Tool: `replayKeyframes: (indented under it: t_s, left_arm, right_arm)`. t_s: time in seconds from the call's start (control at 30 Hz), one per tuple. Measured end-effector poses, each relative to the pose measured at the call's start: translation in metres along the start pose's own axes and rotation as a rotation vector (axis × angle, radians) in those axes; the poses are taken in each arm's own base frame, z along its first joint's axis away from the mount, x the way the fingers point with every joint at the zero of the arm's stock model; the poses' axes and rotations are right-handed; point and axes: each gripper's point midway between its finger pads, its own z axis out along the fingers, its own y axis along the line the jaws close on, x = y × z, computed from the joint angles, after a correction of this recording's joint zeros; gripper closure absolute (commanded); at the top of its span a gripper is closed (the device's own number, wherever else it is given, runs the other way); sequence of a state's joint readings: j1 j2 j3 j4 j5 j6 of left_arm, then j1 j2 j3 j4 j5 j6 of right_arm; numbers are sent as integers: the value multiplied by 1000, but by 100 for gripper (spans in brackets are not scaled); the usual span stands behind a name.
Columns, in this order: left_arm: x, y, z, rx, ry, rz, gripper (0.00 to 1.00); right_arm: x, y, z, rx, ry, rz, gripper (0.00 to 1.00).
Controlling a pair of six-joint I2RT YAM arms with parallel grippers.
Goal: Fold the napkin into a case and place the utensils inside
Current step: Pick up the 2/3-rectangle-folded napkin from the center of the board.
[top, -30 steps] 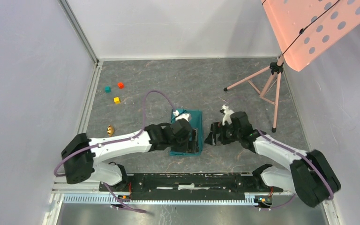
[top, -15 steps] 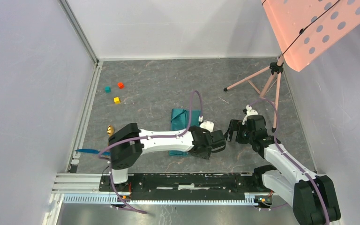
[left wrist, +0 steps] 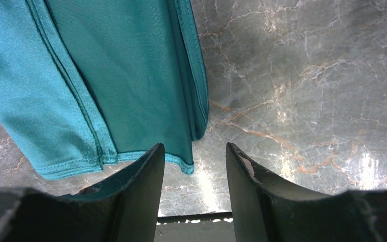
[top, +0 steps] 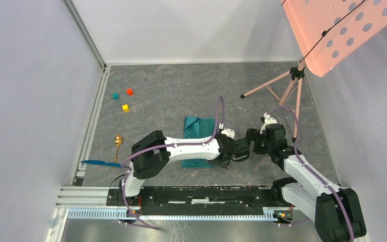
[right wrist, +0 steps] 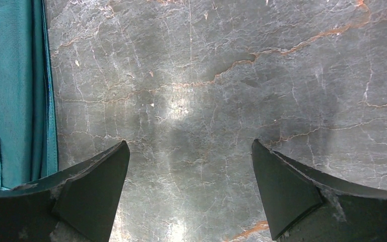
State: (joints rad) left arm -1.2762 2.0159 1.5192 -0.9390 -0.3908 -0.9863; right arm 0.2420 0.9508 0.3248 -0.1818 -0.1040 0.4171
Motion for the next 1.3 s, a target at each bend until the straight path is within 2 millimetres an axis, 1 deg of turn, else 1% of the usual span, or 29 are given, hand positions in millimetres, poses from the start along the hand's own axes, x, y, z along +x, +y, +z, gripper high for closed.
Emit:
replayKeyframes:
  t_s: [0.17, 0.37, 0.43, 0.5, 0.63, 0.8, 0.93, 1.03, 1.07, 1.1, 1.2, 1.27, 1.3]
  left_arm:
    - [0, 1, 10, -21, 11, -1, 54]
    - [-2, 4, 23, -19, 7, -18, 84]
    - [-5, 3, 23, -1, -6, -28, 90]
    - [-5, 5, 24, 15, -16, -34, 93]
    - [-2, 14, 18, 49, -40, -52, 95]
    - [-1, 27, 2, 121, -90, -88, 98]
    - [-2, 32, -8, 182, -127, -120, 98]
    - [-4, 33, -9, 209, -141, -136, 98]
    - [-3, 33, -8, 216, -141, -140, 98]
    - [-3, 32, -7, 223, -140, -143, 98]
    - [-3, 31, -5, 236, -140, -150, 98]
    - [-2, 31, -4, 246, -142, -153, 98]
    - [-2, 30, -4, 250, -144, -155, 98]
  right_arm:
    - [0, -1, 0, 1, 1, -12, 2]
    - [1, 5, 2, -41, 10, -61, 2]
    - [0, 8, 4, -67, 10, -79, 2]
    - [0, 14, 5, -101, 14, -97, 2]
    - [2, 28, 6, -187, 27, -107, 2]
    - [4, 49, 6, -300, 54, -61, 2]
    - [7, 74, 9, -402, 79, 2, 2]
    - [16, 98, 8, -485, 105, 55, 2]
    - [17, 103, 8, -502, 109, 73, 2]
    - [19, 109, 8, -518, 114, 93, 3]
    - [22, 121, 9, -535, 122, 151, 10]
    - [23, 128, 13, -539, 131, 202, 18]
    - [23, 131, 15, -543, 134, 219, 19]
